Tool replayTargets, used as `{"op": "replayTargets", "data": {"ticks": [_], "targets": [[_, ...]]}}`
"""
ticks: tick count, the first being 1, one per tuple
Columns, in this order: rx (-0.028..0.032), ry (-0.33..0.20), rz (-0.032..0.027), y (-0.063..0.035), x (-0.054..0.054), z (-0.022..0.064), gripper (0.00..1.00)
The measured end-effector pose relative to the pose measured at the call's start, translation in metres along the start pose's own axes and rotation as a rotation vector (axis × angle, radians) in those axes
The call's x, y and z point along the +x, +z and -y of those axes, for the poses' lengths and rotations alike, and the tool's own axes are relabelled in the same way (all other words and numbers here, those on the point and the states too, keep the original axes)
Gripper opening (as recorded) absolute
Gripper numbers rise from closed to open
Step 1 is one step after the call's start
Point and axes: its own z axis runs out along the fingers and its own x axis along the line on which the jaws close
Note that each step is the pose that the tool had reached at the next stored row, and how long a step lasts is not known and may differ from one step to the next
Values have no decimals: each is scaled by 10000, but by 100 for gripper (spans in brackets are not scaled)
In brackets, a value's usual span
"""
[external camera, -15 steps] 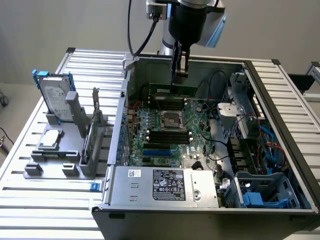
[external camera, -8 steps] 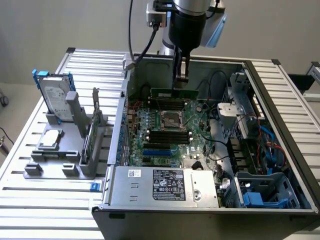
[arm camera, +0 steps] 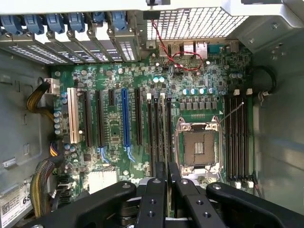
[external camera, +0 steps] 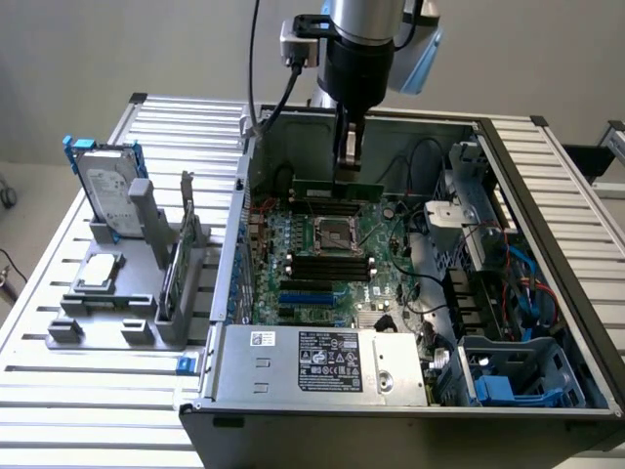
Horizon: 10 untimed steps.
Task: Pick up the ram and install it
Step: 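Pick up the ram and move it above insertion slot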
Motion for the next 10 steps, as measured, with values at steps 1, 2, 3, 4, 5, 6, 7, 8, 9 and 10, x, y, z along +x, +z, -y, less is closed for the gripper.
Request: {"op": "replayTargets", "data": {"ticks": [1,2,3,4,5,6,7,8,9,10], "targets": [[7,49,5,13,0,1,14],[8,64,6,18,0,2,14],[5,64,1,17,0,3,14],[6,65,2,18,0,3,14],[5,65,2,18,0,3,14],[5,65,2,18,0,3,14],[5,65,3,18,0,3,14],[5,66,3,18,0,3,14],[5,66,3,18,0,3,14],[5,65,3,18,0,3,14]]}}
